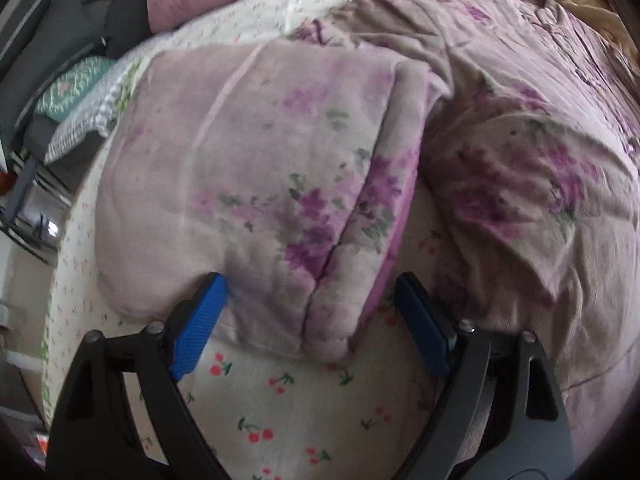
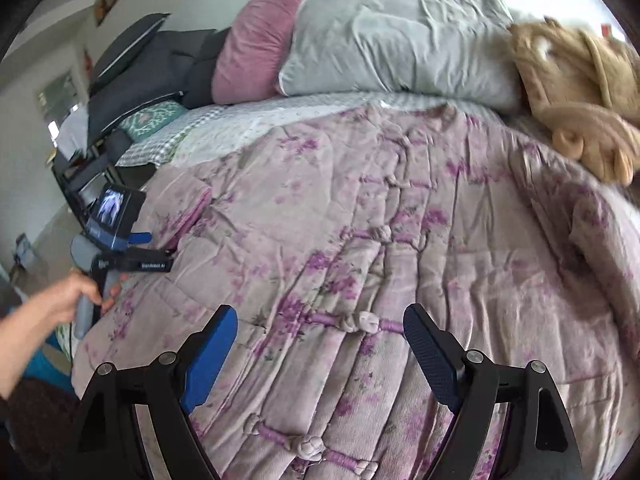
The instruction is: Fold large clothes
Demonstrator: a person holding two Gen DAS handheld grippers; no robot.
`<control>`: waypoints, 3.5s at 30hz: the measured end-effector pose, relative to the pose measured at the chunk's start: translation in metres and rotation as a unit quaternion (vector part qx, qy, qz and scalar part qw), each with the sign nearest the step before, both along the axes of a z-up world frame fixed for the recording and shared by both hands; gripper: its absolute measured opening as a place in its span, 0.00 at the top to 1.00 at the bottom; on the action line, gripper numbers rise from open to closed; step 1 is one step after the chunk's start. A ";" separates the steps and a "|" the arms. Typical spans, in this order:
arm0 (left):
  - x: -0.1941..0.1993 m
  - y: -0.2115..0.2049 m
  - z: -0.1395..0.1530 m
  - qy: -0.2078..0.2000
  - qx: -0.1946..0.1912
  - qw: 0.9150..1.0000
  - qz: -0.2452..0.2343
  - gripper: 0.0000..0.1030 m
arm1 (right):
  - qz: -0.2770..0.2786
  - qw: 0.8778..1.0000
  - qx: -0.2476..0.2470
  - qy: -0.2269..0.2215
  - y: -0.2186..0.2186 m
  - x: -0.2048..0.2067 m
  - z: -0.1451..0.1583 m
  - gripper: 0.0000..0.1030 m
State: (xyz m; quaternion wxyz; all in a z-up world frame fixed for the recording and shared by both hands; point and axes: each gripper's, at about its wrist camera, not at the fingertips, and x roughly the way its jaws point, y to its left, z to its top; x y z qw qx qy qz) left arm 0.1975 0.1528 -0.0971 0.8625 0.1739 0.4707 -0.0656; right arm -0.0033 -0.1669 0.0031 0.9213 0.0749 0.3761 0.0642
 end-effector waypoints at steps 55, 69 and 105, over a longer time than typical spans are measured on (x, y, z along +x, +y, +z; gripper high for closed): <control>0.032 0.230 0.059 -0.039 -0.203 0.904 0.373 0.16 | -0.108 0.994 0.001 0.020 -0.056 0.025 -0.004 0.16; -0.058 0.025 0.125 0.004 -0.300 0.947 0.116 0.01 | -0.269 0.961 0.068 -0.013 -0.207 -0.081 0.047 0.16; -0.070 -0.143 0.083 -0.024 -0.355 0.933 -0.044 0.01 | -0.525 0.792 -0.312 -0.006 -0.513 -0.051 0.141 0.85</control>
